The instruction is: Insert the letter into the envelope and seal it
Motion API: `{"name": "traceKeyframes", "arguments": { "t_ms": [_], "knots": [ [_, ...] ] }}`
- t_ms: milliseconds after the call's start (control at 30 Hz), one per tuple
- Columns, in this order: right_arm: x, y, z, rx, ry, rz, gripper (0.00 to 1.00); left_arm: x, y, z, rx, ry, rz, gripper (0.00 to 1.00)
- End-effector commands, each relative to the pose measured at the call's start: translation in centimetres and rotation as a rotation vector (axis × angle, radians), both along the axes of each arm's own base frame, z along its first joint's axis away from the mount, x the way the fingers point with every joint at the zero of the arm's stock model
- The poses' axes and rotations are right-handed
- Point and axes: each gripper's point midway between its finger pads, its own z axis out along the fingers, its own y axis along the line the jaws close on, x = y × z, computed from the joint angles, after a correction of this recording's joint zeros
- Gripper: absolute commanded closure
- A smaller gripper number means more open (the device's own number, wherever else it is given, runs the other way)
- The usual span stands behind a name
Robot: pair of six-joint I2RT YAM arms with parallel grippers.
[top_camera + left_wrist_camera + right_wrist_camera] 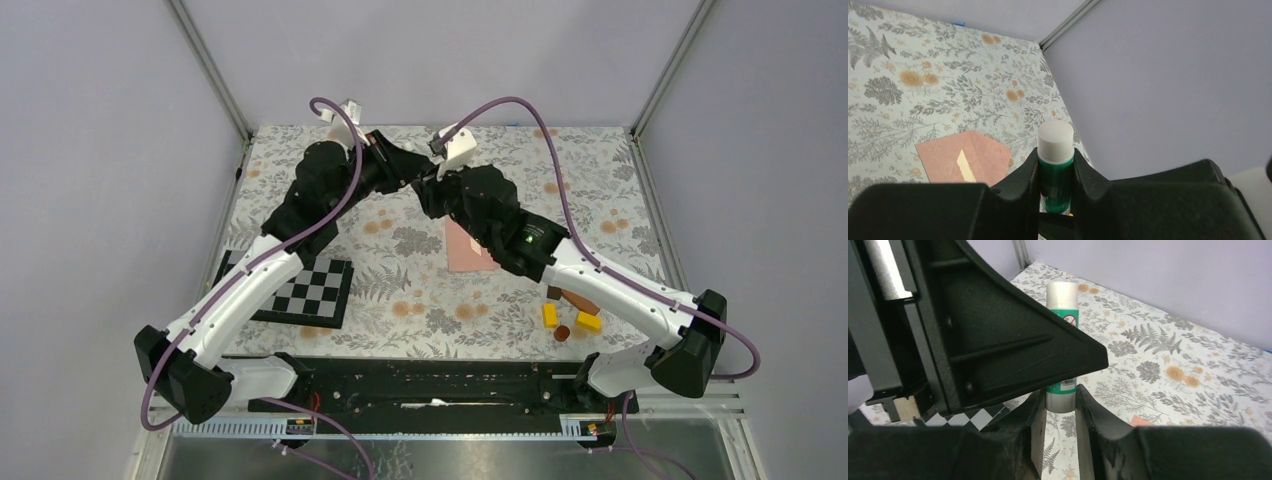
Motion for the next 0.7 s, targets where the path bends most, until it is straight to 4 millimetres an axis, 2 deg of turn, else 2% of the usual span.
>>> {"name": "traceKeyframes", "arguments": {
  "t_ms": [0, 133, 300, 400, 467, 533, 667],
  "knots": [
    [-1.1, 0.1, 3.9, 0.178, 0.023, 0.140, 0.80, -2.4, 0.0, 5.5, -0.104, -0.210, -0.077, 1.00],
    [-3.5, -0.7, 6.2, 0.339, 0.088, 0.408, 0.81, -5.5, 0.3, 7.3, -0.161, -0.367, -0.173, 1.00],
    [-7.8, -0.6, 8.7, 0.451, 0.147, 0.726, 0.84, -9.4, 0.2, 9.0, -0.237, -0.511, -0.307, 1.00],
    [-9.7, -0.9, 9.9, 0.493, 0.157, 0.847, 0.84, -10.2, 0.1, 9.2, -0.248, -0.529, -0.346, 1.00],
    [-9.9, -1.2, 10.3, 0.499, 0.152, 0.844, 0.82, -10.1, 0.2, 9.1, -0.251, -0.527, -0.339, 1.00],
    [-9.5, -1.6, 10.4, 0.489, 0.138, 0.801, 0.73, -9.5, 0.3, 8.7, -0.234, -0.506, -0.308, 1.00],
    [-7.5, -2.8, 9.7, 0.440, 0.075, 0.621, 0.40, -6.7, 1.0, 7.7, -0.172, -0.423, -0.176, 1.00]
  ]
}}
